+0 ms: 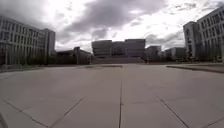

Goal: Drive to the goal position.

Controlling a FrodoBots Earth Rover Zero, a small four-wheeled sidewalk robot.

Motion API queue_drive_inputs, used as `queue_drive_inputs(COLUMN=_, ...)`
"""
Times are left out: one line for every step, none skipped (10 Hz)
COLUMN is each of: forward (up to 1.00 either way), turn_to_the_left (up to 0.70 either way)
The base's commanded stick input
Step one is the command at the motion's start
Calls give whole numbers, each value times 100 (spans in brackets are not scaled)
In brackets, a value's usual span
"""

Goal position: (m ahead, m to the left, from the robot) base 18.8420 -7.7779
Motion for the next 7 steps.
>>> queue_drive_inputs(forward=50, turn_to_the_left=-49)
queue_drive_inputs(forward=50, turn_to_the_left=-49)
queue_drive_inputs(forward=50, turn_to_the_left=-49)
queue_drive_inputs(forward=50, turn_to_the_left=-49)
queue_drive_inputs(forward=50, turn_to_the_left=-49)
queue_drive_inputs(forward=50, turn_to_the_left=-49)
queue_drive_inputs(forward=50, turn_to_the_left=-49)
